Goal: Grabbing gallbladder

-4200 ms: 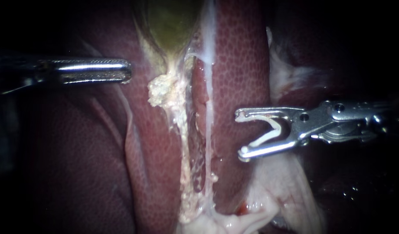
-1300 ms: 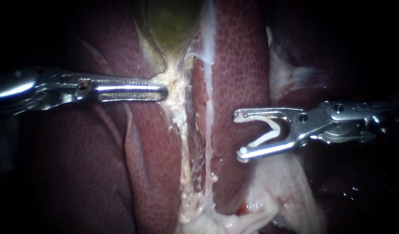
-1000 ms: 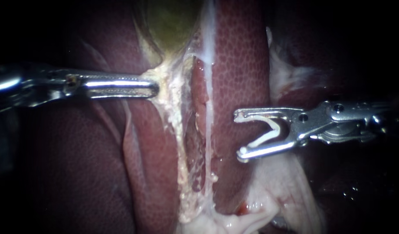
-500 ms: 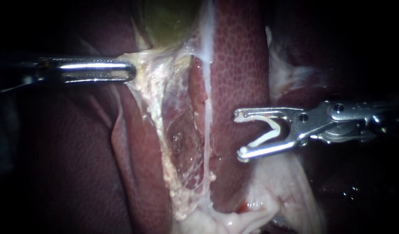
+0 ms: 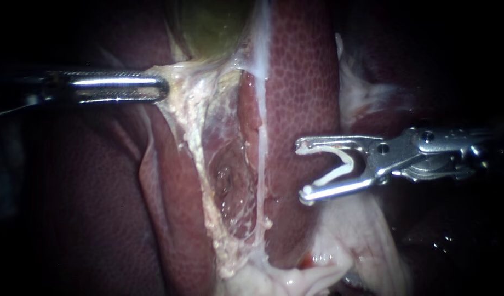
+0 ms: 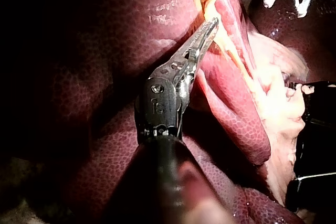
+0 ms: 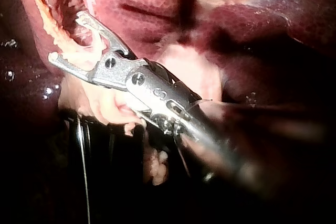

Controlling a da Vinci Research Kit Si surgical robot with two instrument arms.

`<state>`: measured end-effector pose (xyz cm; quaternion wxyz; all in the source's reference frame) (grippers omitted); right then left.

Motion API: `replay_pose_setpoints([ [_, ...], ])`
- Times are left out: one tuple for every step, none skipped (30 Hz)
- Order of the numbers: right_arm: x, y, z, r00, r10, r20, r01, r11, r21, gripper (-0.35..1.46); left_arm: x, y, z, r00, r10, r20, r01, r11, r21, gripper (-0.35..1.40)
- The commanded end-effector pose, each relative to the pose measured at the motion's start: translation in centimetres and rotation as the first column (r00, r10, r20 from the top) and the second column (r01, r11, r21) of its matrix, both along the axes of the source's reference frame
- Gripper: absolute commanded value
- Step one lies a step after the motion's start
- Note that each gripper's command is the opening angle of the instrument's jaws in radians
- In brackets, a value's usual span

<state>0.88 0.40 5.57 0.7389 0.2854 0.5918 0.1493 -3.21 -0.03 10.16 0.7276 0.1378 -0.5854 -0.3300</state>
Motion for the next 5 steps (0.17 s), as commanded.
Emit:
replay_pose_setpoints([
  [0.00, 0.00, 0.00, 1.0000, 0.000, 0.000, 0.000, 1.000, 0.000, 0.60, 0.00, 0.00, 0.01, 1.0000, 0.000, 0.000, 0.000, 1.000, 0.000, -0.35],
  [0.00, 0.00, 0.00, 1.0000, 0.000, 0.000, 0.000, 1.000, 0.000, 0.60, 0.00, 0.00, 0.01, 1.0000, 0.000, 0.000, 0.000, 1.000, 0.000, -0.35],
  [0.00, 0.00, 0.00, 1.0000, 0.000, 0.000, 0.000, 1.000, 0.000, 0.60, 0.00, 0.00, 0.01, 1.0000, 0.000, 0.000, 0.000, 1.000, 0.000, -0.35],
  [0.00, 0.00, 0.00, 1.0000, 0.000, 0.000, 0.000, 1.000, 0.000, 0.60, 0.00, 0.00, 0.01, 1.0000, 0.000, 0.000, 0.000, 1.000, 0.000, -0.35],
  [0.00, 0.00, 0.00, 1.0000, 0.000, 0.000, 0.000, 1.000, 0.000, 0.60, -0.01, 0.00, 0.01, 1.0000, 0.000, 0.000, 0.000, 1.000, 0.000, -0.35],
])
